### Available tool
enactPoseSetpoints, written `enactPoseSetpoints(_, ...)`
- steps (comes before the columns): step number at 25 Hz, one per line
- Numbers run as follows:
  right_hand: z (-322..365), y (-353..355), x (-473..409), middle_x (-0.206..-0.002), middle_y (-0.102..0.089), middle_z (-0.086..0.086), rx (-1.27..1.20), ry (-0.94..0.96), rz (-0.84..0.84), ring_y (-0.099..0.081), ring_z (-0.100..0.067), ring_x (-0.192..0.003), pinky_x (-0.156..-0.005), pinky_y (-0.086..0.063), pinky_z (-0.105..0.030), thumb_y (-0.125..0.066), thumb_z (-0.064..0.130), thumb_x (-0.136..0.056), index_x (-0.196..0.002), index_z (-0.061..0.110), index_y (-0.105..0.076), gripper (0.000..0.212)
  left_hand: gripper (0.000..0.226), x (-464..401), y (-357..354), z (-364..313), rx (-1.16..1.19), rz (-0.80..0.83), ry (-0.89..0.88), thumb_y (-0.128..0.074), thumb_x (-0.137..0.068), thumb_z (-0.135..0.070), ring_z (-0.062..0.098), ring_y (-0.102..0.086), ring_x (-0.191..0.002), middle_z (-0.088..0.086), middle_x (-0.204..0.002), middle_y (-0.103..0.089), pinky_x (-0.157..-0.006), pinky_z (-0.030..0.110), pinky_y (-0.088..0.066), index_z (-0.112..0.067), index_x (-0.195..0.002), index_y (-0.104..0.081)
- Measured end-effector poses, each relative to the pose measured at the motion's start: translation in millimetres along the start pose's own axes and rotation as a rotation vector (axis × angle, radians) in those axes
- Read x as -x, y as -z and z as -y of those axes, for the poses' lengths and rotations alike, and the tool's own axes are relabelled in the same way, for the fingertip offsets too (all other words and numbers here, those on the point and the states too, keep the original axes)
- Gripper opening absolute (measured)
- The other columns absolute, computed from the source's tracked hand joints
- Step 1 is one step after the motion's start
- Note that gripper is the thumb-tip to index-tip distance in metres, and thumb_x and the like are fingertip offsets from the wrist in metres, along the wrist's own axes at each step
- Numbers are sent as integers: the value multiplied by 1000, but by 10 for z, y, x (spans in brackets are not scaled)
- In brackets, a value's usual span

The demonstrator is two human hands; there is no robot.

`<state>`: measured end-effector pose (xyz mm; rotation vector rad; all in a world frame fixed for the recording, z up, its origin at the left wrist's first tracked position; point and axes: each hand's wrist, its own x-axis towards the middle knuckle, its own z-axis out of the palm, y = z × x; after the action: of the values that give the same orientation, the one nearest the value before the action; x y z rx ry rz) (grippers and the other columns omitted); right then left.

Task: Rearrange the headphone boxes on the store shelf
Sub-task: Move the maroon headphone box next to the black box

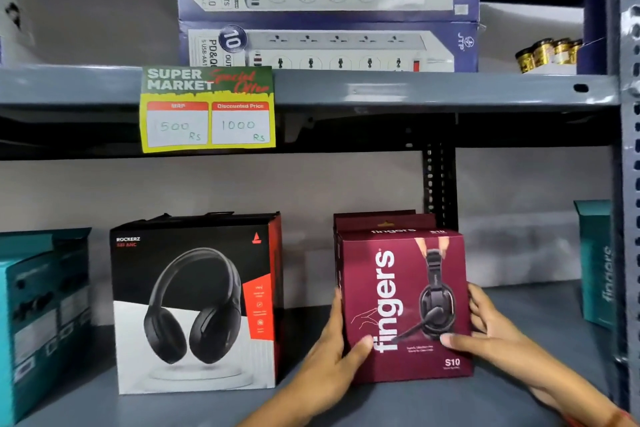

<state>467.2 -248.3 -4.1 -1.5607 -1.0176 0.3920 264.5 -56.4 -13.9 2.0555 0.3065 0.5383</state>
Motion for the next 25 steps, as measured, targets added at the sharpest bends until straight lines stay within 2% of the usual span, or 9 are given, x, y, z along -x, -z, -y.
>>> enactPoseSetpoints(1,-29,32,-23,-158,-39,-3,37,-9,38,-40,-21,-144,-114,-40,-42,-81,-2,-80,-157,28,-21,103,96,-18,9,21,-4,34,19,-60,-96,-47,1,-43,-141,-19,-159,-38,-122,32,-33,-56,-144,23)
enactPoseSetpoints(3,-49,78,-62,-153,-47,0,75,-43,111,-50,-15,-136,-111,-44,-33,-80,-7,-79,-157,32,-20,106,123,-81,34,53,25,82,96,-78,-86,-34,5,-46,-139,-17,-153,-45,-123,41,-32,-47,-150,27)
enactPoseSetpoints(5,-36,98,-113,-144,-57,5,71,-76,174,-62,-9,-123,-100,-52,-26,-83,-10,-74,-153,37,-22,110,146,-165,74,52,57,110,165,-91,-72,-24,5,-57,-130,-16,-141,-57,-119,38,-38,-37,-154,29)
enactPoseSetpoints(7,-23,140,-203,-137,-64,7,73,-86,210,-68,-7,-116,-94,-55,-23,-86,-10,-69,-148,34,-32,106,154,-277,104,31,88,137,193,-96,-65,-19,5,-62,-125,-11,-137,-63,-117,36,-41,-29,-156,28)
enactPoseSetpoints(10,2,169,-344,-128,-73,4,40,-99,232,-68,-9,-116,-96,-53,-23,-90,-7,-66,-140,21,-51,88,150,-418,156,17,97,179,182,-96,-62,-27,4,-63,-123,-10,-136,-63,-115,35,-44,-23,-159,18)
enactPoseSetpoints(13,-15,149,-443,-121,-77,-1,-52,-136,256,-70,-18,-116,-100,-52,-30,-94,2,-63,-132,15,-61,78,124,-506,162,74,106,189,146,-95,-63,-33,-7,-70,-105,-16,-125,-70,-86,14,-56,-29,-156,-14)
enactPoseSetpoints(15,-45,122,-481,-120,-77,-2,-100,-140,242,-71,-19,-114,-96,-55,-30,-96,13,-58,-129,16,-64,77,107,-541,133,132,127,141,134,-96,-63,-34,-7,-71,-102,-19,-116,-75,-76,11,-56,-33,-147,-31)
enactPoseSetpoints(19,-72,77,-495,-123,-76,3,-68,-81,193,-69,-16,-117,-106,-49,-36,-96,26,-58,-130,22,-63,79,100,-572,88,183,127,64,135,-98,-57,-41,-4,-72,-102,-15,-121,-74,-80,15,-57,-35,-141,-42)
enactPoseSetpoints(25,-65,63,-351,-124,-76,4,-65,-45,194,-69,-14,-117,-99,-53,-29,-96,27,-61,-130,24,-64,76,105,-448,16,125,106,29,157,-97,-55,-47,6,-69,-113,-12,-128,-70,-101,29,-54,-35,-143,-41)
